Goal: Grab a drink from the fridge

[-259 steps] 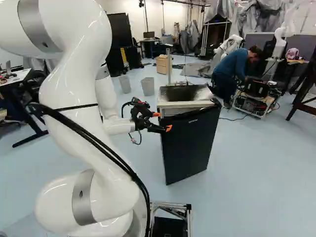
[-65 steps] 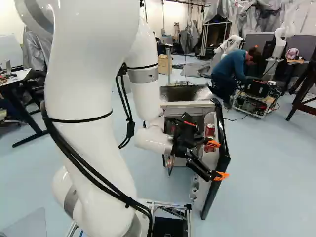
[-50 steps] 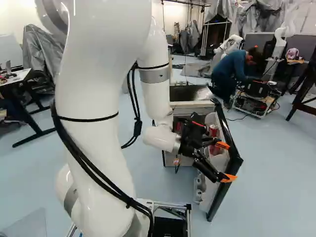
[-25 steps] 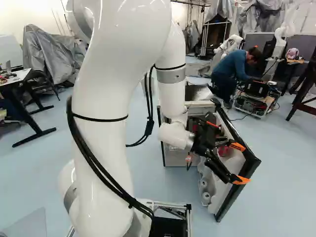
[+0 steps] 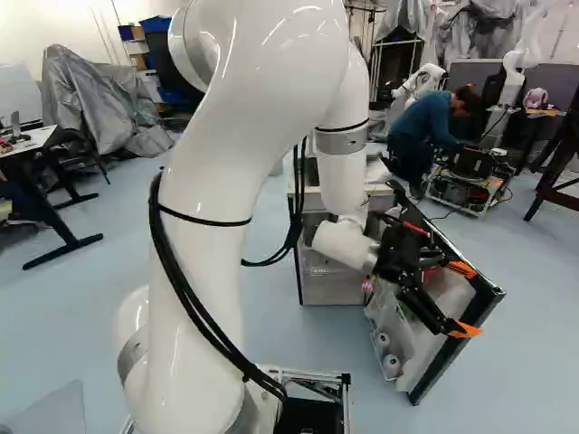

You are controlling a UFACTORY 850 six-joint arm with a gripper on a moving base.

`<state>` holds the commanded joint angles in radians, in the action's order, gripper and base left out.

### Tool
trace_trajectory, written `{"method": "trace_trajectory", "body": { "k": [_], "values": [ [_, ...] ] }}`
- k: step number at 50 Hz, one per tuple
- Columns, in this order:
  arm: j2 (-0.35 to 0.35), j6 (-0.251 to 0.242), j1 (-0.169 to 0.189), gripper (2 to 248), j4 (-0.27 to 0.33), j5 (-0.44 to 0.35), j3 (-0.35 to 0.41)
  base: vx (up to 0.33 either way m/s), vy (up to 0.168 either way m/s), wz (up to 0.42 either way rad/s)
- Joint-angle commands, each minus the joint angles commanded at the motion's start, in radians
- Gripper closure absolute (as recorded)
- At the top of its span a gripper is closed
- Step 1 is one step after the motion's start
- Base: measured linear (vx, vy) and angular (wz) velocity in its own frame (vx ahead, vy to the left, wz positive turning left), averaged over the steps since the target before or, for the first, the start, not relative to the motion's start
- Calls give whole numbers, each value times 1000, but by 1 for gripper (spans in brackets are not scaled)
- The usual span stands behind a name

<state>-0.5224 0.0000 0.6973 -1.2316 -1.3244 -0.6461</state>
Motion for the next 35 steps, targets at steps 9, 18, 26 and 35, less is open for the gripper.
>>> {"method": "trace_trajectory", "body": {
  "k": [9,18,26,35],
  "values": [
    [-18,0,21,3,0,0,-31,0,0,0],
    [-6,0,27,3,27,0,-10,0,0,0],
    [21,0,28,3,100,0,33,0,0,0],
    [55,0,28,3,193,0,87,0,0,0]
  ]
}}
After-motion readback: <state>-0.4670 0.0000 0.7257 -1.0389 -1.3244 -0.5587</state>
